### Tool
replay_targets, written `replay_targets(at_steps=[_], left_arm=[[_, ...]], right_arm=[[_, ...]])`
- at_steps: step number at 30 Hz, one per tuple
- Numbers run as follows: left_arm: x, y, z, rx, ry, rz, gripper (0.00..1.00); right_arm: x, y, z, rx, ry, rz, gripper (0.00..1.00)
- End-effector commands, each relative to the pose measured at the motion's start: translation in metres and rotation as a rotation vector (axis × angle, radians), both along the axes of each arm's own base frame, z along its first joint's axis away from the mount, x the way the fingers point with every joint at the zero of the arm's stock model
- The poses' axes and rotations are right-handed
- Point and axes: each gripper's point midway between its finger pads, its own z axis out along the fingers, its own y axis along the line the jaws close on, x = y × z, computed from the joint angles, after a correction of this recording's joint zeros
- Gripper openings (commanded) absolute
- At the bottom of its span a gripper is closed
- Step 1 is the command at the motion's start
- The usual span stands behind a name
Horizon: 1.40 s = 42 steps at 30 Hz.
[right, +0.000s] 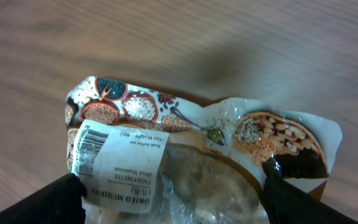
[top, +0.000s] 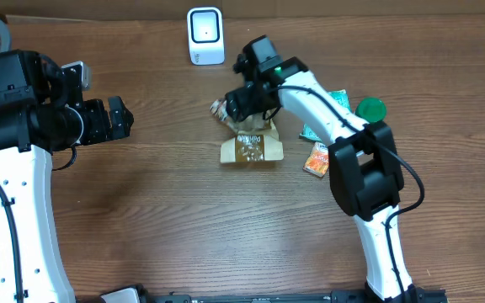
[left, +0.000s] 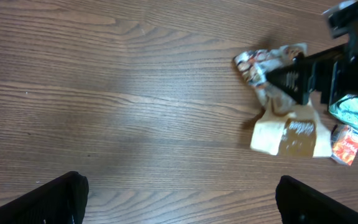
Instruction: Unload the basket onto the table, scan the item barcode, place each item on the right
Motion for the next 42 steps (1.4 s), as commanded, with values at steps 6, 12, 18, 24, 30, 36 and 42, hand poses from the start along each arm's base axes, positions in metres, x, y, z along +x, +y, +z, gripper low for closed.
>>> replay_targets(at_steps=[6, 12, 18, 24, 30, 36, 42], left_arm=[[0.001, -0.003, 0.002, -0.009, -0.007, -0.004, 1.00], [0.001, -0.003, 0.002, -0.009, -0.007, -0.004, 1.00], [0.001, -0.003, 0.002, -0.009, -0.007, -0.004, 0.99], [0.001, -0.003, 0.002, -0.009, -0.007, -0.004, 0.99], [0.001, -0.003, 0.002, -0.009, -0.007, -0.004, 1.00], [0.001, -0.003, 0.002, -0.009, -0.007, -0.004, 1.00], [0.001, -0.003, 0.002, -0.009, -0.007, -0.004, 0.99]], right_arm=[[-0.003, 0.014, 0.047, -0.007, -0.043, 0.068, 0.90], [-0.020, -0.013, 0.108, -0.041, 0.025, 0.040, 0.91], [-0.051, -0.046, 0.105, -0.115, 0.188, 0.003, 0.70], [-0.073, -0.040, 0.093, -0.078, 0.299, 0.013, 0.36], [-0.094, -0.038, 0.076, -0.120, 0.392, -0.029, 0.25], [-0.107, -0.027, 0.058, -0.137, 0.431, -0.047, 0.20], [-0.114, -0.007, 0.044, -0.135, 0.424, -0.055, 0.22]])
